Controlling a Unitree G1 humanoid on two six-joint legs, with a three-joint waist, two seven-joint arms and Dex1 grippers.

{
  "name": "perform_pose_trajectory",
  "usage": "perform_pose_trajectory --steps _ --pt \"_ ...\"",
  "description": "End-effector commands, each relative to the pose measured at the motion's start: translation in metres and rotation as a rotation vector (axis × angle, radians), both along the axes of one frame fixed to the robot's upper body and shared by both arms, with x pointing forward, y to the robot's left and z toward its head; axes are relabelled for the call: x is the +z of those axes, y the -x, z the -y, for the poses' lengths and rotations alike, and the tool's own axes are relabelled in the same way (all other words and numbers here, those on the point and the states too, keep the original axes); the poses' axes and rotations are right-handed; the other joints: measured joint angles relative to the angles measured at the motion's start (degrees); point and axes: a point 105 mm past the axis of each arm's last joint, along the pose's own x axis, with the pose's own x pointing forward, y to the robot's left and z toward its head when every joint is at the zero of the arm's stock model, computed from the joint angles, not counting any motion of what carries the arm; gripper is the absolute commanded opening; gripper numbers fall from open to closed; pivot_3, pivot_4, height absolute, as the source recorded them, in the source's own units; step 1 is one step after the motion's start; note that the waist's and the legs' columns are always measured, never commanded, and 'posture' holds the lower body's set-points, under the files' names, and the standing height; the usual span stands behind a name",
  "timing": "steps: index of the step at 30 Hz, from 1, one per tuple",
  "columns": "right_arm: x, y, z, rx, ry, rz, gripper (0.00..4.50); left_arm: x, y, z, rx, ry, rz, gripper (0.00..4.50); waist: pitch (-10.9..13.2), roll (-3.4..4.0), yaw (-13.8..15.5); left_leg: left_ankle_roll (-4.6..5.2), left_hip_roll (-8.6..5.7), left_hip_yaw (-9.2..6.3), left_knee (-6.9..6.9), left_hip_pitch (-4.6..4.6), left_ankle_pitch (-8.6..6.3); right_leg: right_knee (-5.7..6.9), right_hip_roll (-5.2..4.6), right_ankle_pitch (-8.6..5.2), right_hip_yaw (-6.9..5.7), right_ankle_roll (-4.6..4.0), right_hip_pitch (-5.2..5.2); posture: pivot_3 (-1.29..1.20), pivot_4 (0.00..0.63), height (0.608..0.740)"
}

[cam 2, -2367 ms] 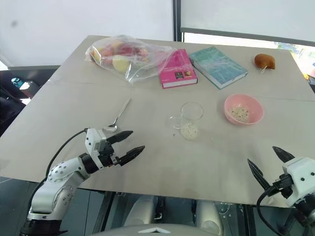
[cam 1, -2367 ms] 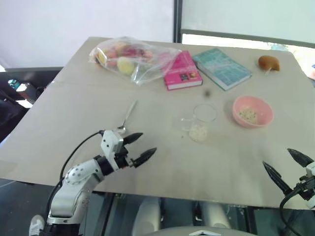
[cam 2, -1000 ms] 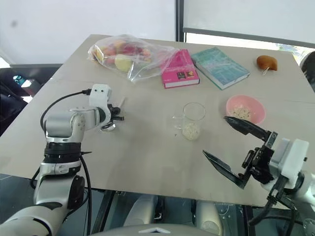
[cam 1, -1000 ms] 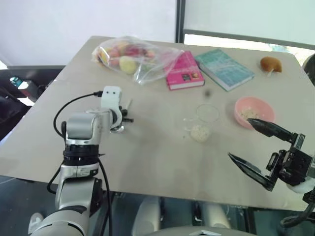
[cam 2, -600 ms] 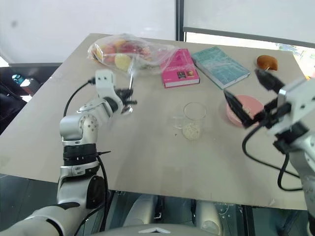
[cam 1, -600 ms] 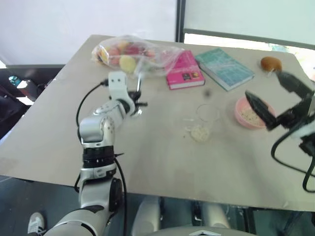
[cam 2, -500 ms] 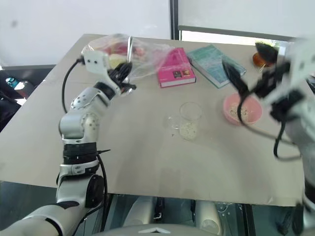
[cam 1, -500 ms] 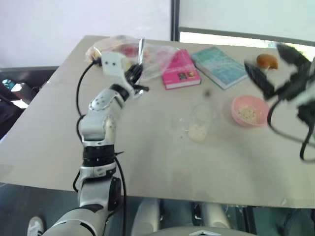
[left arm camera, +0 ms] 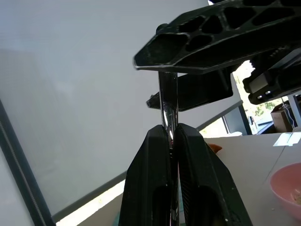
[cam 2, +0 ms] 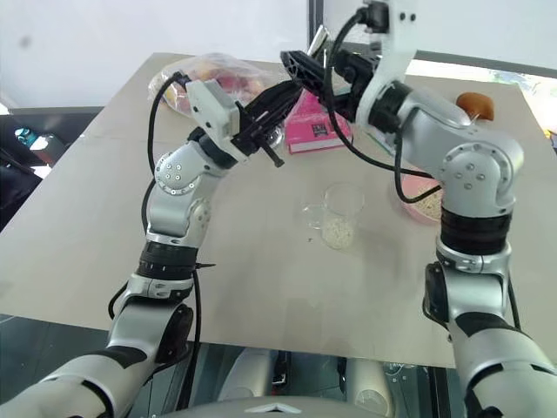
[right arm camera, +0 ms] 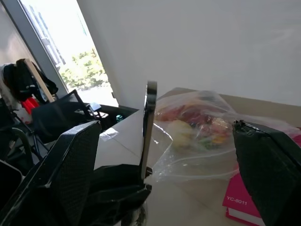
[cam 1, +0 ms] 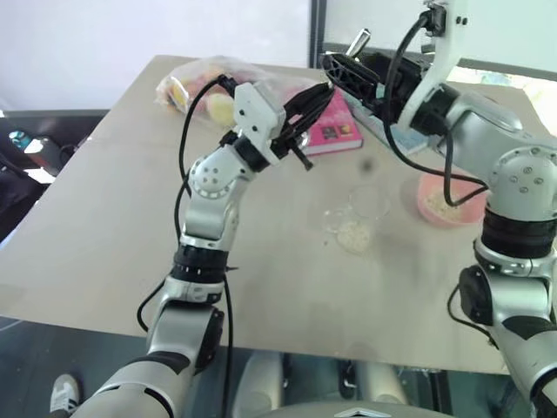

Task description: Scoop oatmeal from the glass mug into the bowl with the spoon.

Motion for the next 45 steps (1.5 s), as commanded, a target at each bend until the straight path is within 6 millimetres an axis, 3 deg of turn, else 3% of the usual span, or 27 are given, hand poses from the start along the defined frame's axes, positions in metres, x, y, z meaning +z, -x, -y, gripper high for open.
perform_pose_trajectory --steps 1,9,10,11,17,20,24,28,35,41,45 --pt "0.019 0.010 -0.003 0.051 -0.042 0.052 3.77 0.009 0.008 0.002 -0.025 -0.008 0.065 0.00 0.00 0.00 -0.04 0.01 0.01 -0.01 0.00 0.00 -0.01 0.01 0.00 0.00 -0.02 0.00 0.00 0.00 0.150 0.740" --pt "0.013 0.009 0.006 0.021 -0.028 0.021 0.04 0.006 0.008 -0.002 -0.066 -0.011 0.014 0.00 0.00 0.01 -0.11 0.04 0.01 -0.05 0.00 0.02 -0.02 0.06 0.02 0.00 -0.03 0.00 0.00 0.00 0.150 0.740" --pt "0.013 0.009 0.009 0.016 -0.032 0.018 0.04 0.006 0.010 -0.003 -0.093 -0.002 -0.002 0.00 0.00 0.01 -0.11 0.04 0.02 -0.07 0.00 0.02 -0.02 0.06 0.02 0.00 -0.03 0.00 0.00 0.00 0.150 0.740" --pt "0.013 0.009 0.011 0.012 -0.037 0.015 0.00 0.007 0.012 -0.003 -0.111 0.002 -0.011 0.81 0.00 0.01 -0.11 0.03 0.02 -0.08 0.00 0.02 -0.02 0.06 0.03 0.00 -0.04 0.00 0.00 0.00 0.150 0.740" --pt "0.009 0.008 0.029 -0.058 -0.055 -0.001 0.00 0.007 0.015 -0.009 -0.135 0.043 -0.090 3.06 0.00 0.01 -0.13 0.03 0.02 -0.08 0.00 0.01 -0.02 0.05 0.03 0.00 -0.04 0.00 0.00 0.00 0.150 0.740" --pt "0.009 0.003 0.052 -0.157 -0.064 0.002 0.00 -0.003 0.020 -0.022 -0.162 0.076 -0.225 3.06 0.01 0.02 -0.36 0.03 0.04 -0.27 -0.01 0.02 -0.02 0.05 0.02 0.00 -0.01 0.00 -0.01 0.00 0.150 0.740" --pt "0.006 0.000 0.093 -0.317 -0.098 -0.007 0.00 -0.061 0.036 -0.043 -0.190 0.058 -0.607 3.06 -0.01 0.04 -1.20 0.01 0.08 -0.33 -0.04 0.06 -0.01 0.06 0.03 -0.01 0.06 0.01 -0.03 0.00 0.150 0.740" --pt "0.006 0.003 0.110 -0.379 -0.145 -0.006 0.00 -0.090 0.054 -0.043 -0.186 -0.021 -0.682 3.06 0.03 0.07 -1.40 -0.02 0.11 -0.28 -0.06 0.01 0.01 0.06 0.04 -0.01 0.08 0.02 -0.10 0.00 0.150 0.740" --pt "0.005 0.006 0.114 -0.418 -0.168 -0.002 0.00 -0.131 0.055 -0.032 -0.103 -0.182 -0.717 3.06 0.00 0.13 -1.40 0.01 0.08 -0.26 -0.04 0.20 0.05 0.13 0.11 -0.01 0.19 -0.01 -0.02 0.00 0.150 0.740" --pt "0.006 0.008 0.112 -0.426 -0.154 0.007 0.00 -0.138 0.034 -0.017 -0.023 -0.235 -0.636 3.06 -0.01 0.14 -1.18 0.02 0.06 -0.25 -0.05 0.11 0.05 0.10 0.11 -0.01 0.19 -0.01 -0.05 0.00 0.150 0.740" --pt "0.004 0.010 0.113 -0.445 -0.132 0.013 0.00 -0.135 0.023 -0.006 -0.007 -0.216 -0.600 1.96 -0.01 0.14 -1.21 0.03 0.06 -0.25 -0.05 0.09 0.05 0.06 0.10 -0.01 0.21 -0.01 -0.05 0.00 0.150 0.740"
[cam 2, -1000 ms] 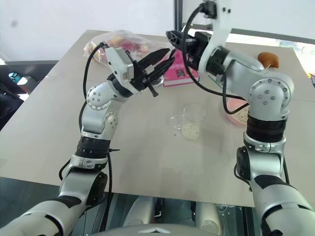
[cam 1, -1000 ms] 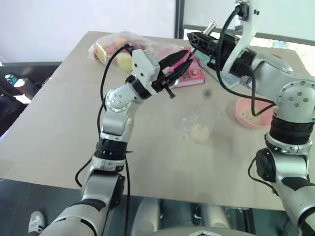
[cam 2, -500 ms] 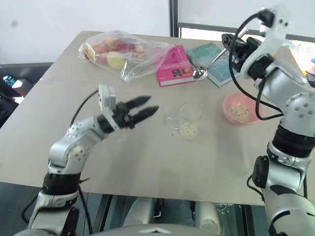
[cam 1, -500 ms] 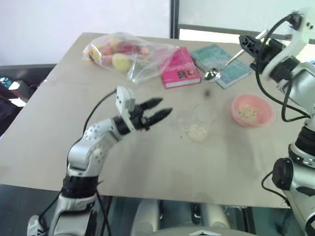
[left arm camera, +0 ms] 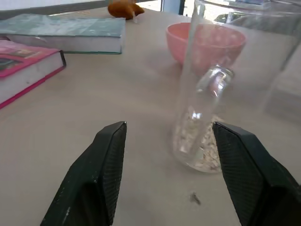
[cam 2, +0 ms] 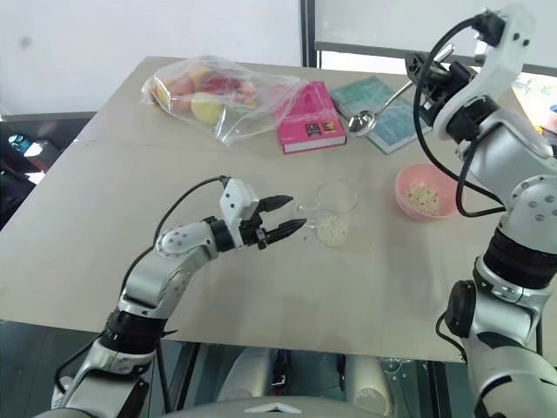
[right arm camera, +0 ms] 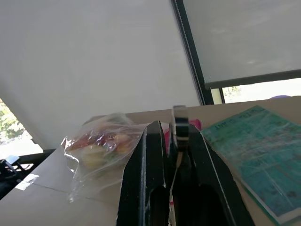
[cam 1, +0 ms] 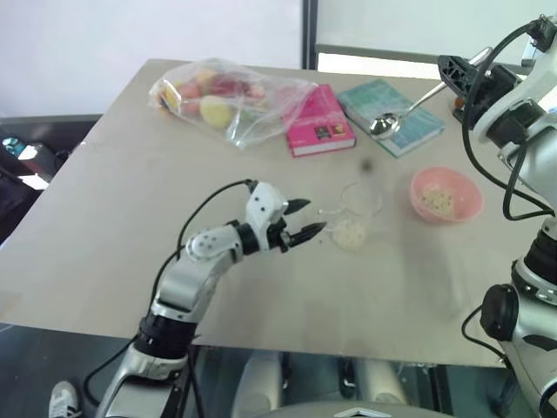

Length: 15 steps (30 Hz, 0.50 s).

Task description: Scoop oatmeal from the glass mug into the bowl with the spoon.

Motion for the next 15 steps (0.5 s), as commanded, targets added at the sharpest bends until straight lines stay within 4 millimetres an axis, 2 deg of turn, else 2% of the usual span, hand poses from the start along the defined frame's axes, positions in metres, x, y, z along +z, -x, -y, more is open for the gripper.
perform_pose_trajectory --steps 1,4,15 --pt "0.014 0.011 0.002 -0.017 0.014 0.076 0.00 0.009 -0.004 0.007 -0.001 0.005 0.067 1.32 0.00 0.00 -0.04 0.00 0.00 0.00 0.00 -0.01 0.00 0.00 0.00 0.00 0.00 0.00 -0.01 0.00 0.150 0.740" --pt "0.012 0.012 0.002 -0.022 0.016 0.074 0.00 0.010 -0.006 0.008 0.001 0.004 0.076 0.09 0.00 0.01 -0.17 0.00 0.01 0.00 -0.01 0.00 0.00 0.01 0.01 0.00 0.00 0.00 -0.02 0.00 0.150 0.740" --pt "0.005 0.017 -0.003 -0.008 0.064 0.067 0.00 0.008 -0.022 0.009 0.052 0.047 0.107 0.03 -0.01 0.03 -0.02 0.02 -0.01 0.00 0.03 0.01 0.01 0.03 -0.01 0.00 0.03 0.01 -0.01 0.00 0.150 0.740"
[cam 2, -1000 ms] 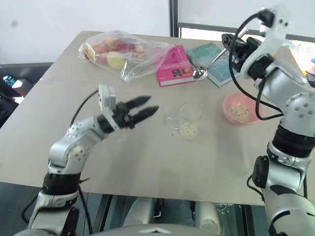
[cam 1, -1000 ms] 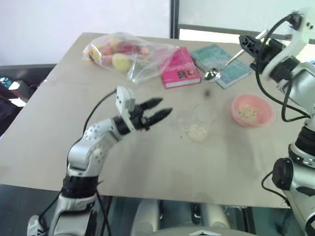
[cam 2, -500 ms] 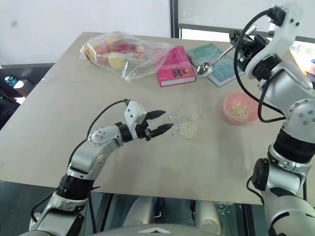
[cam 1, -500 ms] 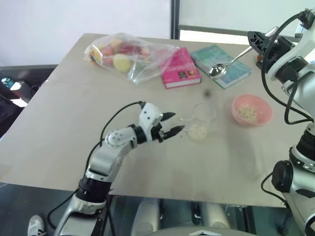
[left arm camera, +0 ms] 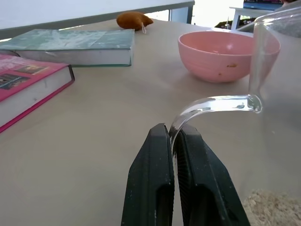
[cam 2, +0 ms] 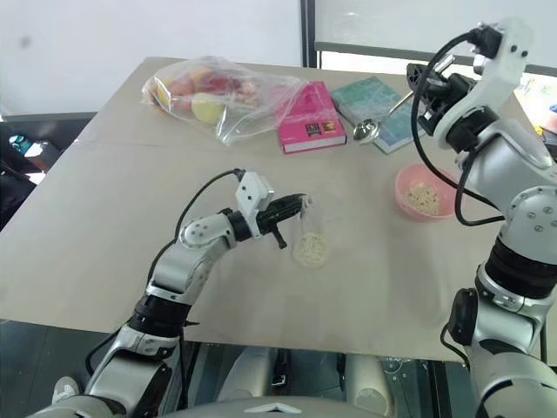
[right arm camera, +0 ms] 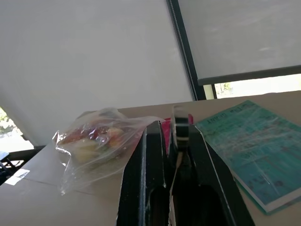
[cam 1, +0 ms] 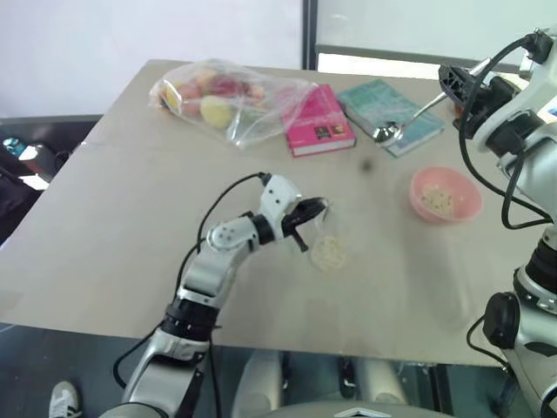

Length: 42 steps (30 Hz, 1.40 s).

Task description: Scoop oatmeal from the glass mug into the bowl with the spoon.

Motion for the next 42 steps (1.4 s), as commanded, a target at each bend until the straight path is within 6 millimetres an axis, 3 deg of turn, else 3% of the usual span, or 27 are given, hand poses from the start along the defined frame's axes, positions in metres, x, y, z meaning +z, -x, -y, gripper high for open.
perform_pose_trajectory --steps 1,9,14,20,27,31,34,42 --pt "0.014 0.015 -0.004 0.020 0.049 0.082 0.00 0.015 -0.008 -0.004 0.052 0.040 0.086 0.03 0.00 0.00 0.02 0.00 0.00 -0.01 0.00 -0.01 0.00 0.00 0.00 0.00 -0.01 0.00 0.00 0.00 0.150 0.740" --pt "0.025 0.032 -0.012 0.093 0.103 0.141 0.00 0.035 -0.033 -0.016 0.229 0.079 0.297 0.03 0.00 0.00 0.06 0.01 0.00 -0.03 -0.01 -0.01 0.00 0.00 0.00 0.00 -0.02 0.00 0.00 0.00 0.150 0.740" --pt "0.024 0.040 -0.023 0.146 0.155 0.154 0.00 0.026 -0.044 -0.022 0.272 0.079 0.280 0.03 0.00 0.00 0.14 0.01 0.00 -0.02 -0.02 -0.04 0.00 -0.02 0.00 0.00 -0.02 0.00 -0.01 0.00 0.150 0.740" --pt "0.020 0.039 -0.023 0.146 0.167 0.141 0.00 0.013 -0.043 -0.024 0.286 0.096 0.209 2.37 0.00 0.00 0.11 0.01 0.01 -0.01 -0.01 -0.03 0.00 -0.02 -0.02 0.00 -0.03 0.00 -0.01 0.00 0.150 0.740" --pt "0.019 0.038 -0.023 0.144 0.175 0.139 0.00 0.020 -0.047 -0.021 0.308 0.115 0.172 2.37 0.00 0.00 0.15 0.01 0.01 -0.03 0.00 -0.03 0.00 -0.01 -0.02 0.00 -0.04 0.01 0.00 0.00 0.150 0.740" --pt "0.018 0.038 -0.028 0.162 0.183 0.141 0.00 0.024 -0.050 -0.021 0.320 0.125 0.154 1.34 0.00 0.00 0.14 0.01 0.01 -0.04 -0.01 -0.03 0.00 -0.01 -0.02 0.00 -0.04 0.01 0.00 0.00 0.150 0.740" --pt "0.019 0.041 -0.036 0.192 0.198 0.150 0.00 0.030 -0.050 -0.021 0.325 0.130 0.162 0.03 0.00 -0.01 0.13 0.01 0.01 -0.03 0.00 -0.03 0.00 -0.01 -0.02 0.00 -0.04 0.01 0.00 0.00 0.150 0.740" --pt "0.025 0.050 -0.071 0.327 0.216 0.186 0.00 0.049 -0.051 -0.012 0.336 0.140 0.228 0.03 0.00 0.00 -0.09 0.01 0.01 -0.04 -0.01 -0.04 0.00 0.00 -0.01 0.01 -0.03 0.01 -0.03 0.00 0.150 0.740"
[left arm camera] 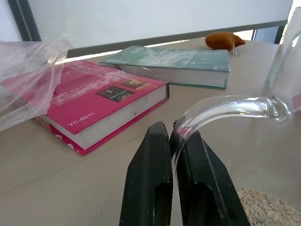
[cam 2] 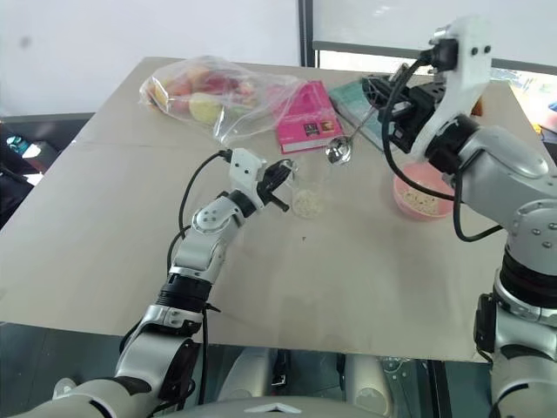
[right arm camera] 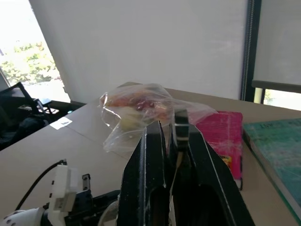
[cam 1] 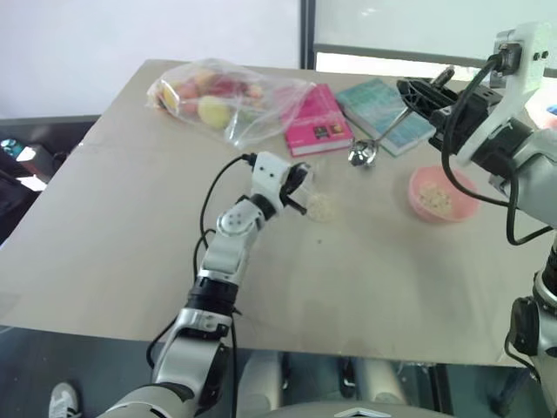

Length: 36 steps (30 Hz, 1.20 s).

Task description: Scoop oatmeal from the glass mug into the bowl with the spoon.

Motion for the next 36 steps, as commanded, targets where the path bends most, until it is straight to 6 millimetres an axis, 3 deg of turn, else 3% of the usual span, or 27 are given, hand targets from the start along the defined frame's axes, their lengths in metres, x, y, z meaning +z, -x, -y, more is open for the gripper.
perform_pose_trajectory --steps 1,5,12,14,17,23,25,27,30,33,36 --pt "0.015 0.012 -0.016 0.069 0.010 0.077 0.00 0.035 0.004 0.009 -0.013 0.009 0.137 0.03 0.00 0.00 0.04 0.00 0.00 -0.01 0.00 0.00 0.00 0.00 0.00 0.00 -0.01 0.00 0.00 0.00 0.150 0.740" --pt "0.003 0.006 -0.024 0.070 0.063 0.047 0.00 0.043 0.008 0.015 -0.034 -0.003 0.199 0.03 0.00 0.00 0.32 0.00 0.00 0.00 0.00 -0.03 0.00 -0.03 -0.01 0.00 -0.03 0.00 0.01 0.00 0.150 0.740" --pt "-0.051 -0.014 -0.026 -0.028 0.396 0.016 0.00 0.064 0.016 0.023 -0.066 0.054 0.284 0.03 0.00 0.00 0.72 0.00 -0.03 0.02 0.01 -0.04 0.00 -0.05 -0.04 0.00 -0.02 0.00 0.00 0.00 0.150 0.740" --pt "-0.059 -0.012 -0.034 0.038 0.332 -0.034 0.00 0.065 0.017 0.025 -0.072 0.043 0.300 0.03 0.00 0.00 0.76 0.00 -0.03 0.00 0.01 -0.04 0.00 -0.05 -0.03 0.00 -0.04 0.00 0.01 0.00 0.150 0.740" --pt "-0.055 -0.007 -0.046 0.150 0.117 -0.121 0.00 0.065 0.017 0.031 -0.081 0.025 0.316 0.03 0.00 -0.01 0.31 0.00 0.00 0.00 0.00 -0.01 0.00 0.00 0.02 0.00 -0.02 0.00 -0.01 0.00 0.150 0.740" --pt "-0.038 -0.011 -0.035 0.147 -0.102 -0.184 0.00 0.069 0.018 0.037 -0.082 0.024 0.350 0.03 0.00 0.00 0.80 0.00 -0.01 -0.01 0.06 -0.04 0.01 0.00 -0.01 0.01 -0.05 0.01 0.02 0.00 0.150 0.740" --pt "-0.039 -0.017 -0.026 0.067 -0.059 -0.170 0.00 0.070 0.018 0.039 -0.084 0.024 0.358 0.03 0.00 0.00 1.01 0.00 -0.02 0.01 0.06 -0.04 0.00 -0.02 -0.01 0.01 -0.05 0.01 0.02 0.00 0.150 0.740" --pt "-0.053 -0.023 -0.021 -0.023 0.117 -0.139 0.00 0.072 0.018 0.040 -0.088 0.027 0.359 0.03 0.00 0.00 1.36 0.00 -0.02 0.02 0.05 -0.04 0.00 -0.03 -0.01 0.01 -0.05 0.01 0.02 0.00 0.150 0.740" --pt "-0.076 -0.021 -0.029 -0.024 0.265 -0.145 0.00 0.075 0.018 0.043 -0.105 0.037 0.366 0.03 0.00 0.00 1.24 0.00 -0.04 0.05 0.04 -0.05 0.00 -0.05 -0.02 0.01 -0.08 0.02 0.02 0.00 0.150 0.740" --pt "-0.090 -0.010 -0.045 0.070 0.255 -0.171 0.00 0.075 0.017 0.045 -0.108 0.038 0.366 0.03 0.00 0.00 0.92 0.00 -0.03 -0.01 0.04 -0.05 0.00 -0.03 0.02 0.01 -0.07 0.02 0.00 0.00 0.150 0.740" --pt "-0.078 -0.004 -0.050 0.127 0.122 -0.182 0.00 0.075 0.017 0.044 -0.109 0.037 0.366 0.03 0.00 0.00 0.83 0.00 0.01 -0.05 0.02 -0.04 0.00 0.00 0.05 0.01 -0.08 0.01 0.00 0.00 0.150 0.740"
